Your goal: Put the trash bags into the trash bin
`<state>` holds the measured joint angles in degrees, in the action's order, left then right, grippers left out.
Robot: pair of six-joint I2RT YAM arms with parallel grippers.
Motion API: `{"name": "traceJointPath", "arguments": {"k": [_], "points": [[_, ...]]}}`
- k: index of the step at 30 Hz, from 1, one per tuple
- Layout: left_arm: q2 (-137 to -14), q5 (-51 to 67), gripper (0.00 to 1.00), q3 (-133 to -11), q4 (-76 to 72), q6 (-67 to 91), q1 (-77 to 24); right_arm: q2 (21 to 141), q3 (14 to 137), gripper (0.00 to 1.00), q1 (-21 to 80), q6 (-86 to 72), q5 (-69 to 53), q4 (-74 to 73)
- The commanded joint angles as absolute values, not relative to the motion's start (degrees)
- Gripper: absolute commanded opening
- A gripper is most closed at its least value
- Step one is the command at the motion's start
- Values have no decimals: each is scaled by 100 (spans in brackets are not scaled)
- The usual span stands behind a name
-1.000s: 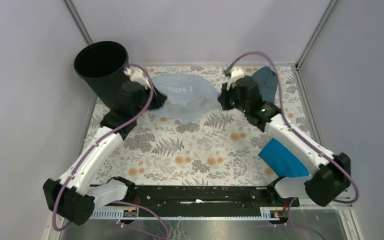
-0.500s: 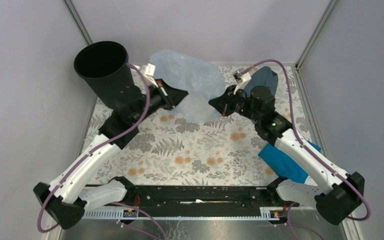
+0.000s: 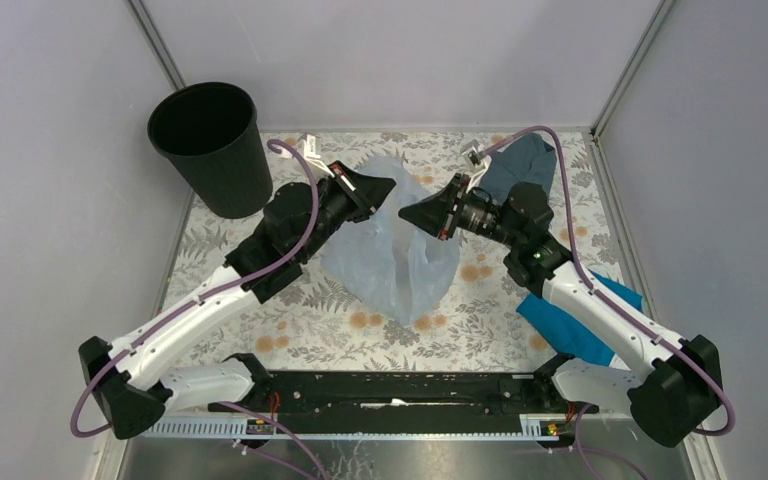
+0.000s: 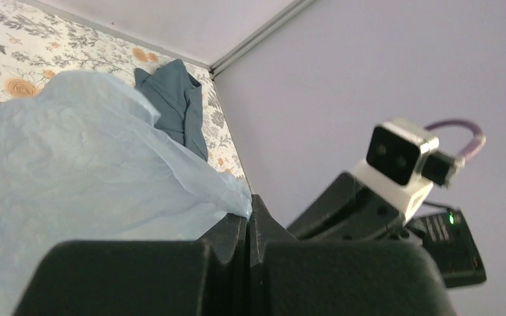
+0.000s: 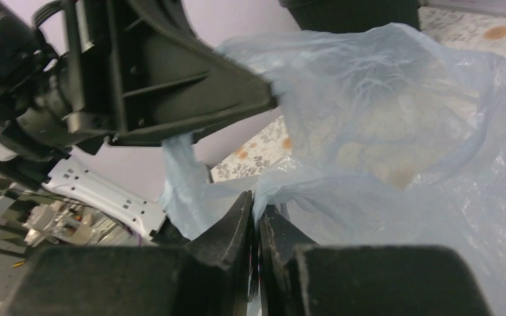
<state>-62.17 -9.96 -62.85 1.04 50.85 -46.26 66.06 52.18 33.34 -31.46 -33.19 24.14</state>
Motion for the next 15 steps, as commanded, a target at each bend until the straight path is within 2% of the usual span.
{"name": "traceJointPath", "arguments": {"k": [1, 5, 8, 11, 15], "points": [[-6404, -1526, 0, -6265, -396, 5637, -4649, 6347, 4783, 14, 3391, -3810, -3624, 3788], [-6629, -1302, 0, -6201, -573, 5892, -4688, 6430, 4649, 14, 3410, -4099, -3672, 4138], [-6745, -1281, 0, -6138, -571, 6003, -4729, 6399, 4601, 19, 3421, -4114, -3719, 4178], [-6776, -1299, 0, -6047, -633, 6046, -4771, 6271, 4447, 33, 3420, -4087, -3587, 4175], [-6790, -1361, 0, -6035, -642, 6056, -4779, 6230, 4427, 56, 3494, -3730, -3442, 3761]]}}
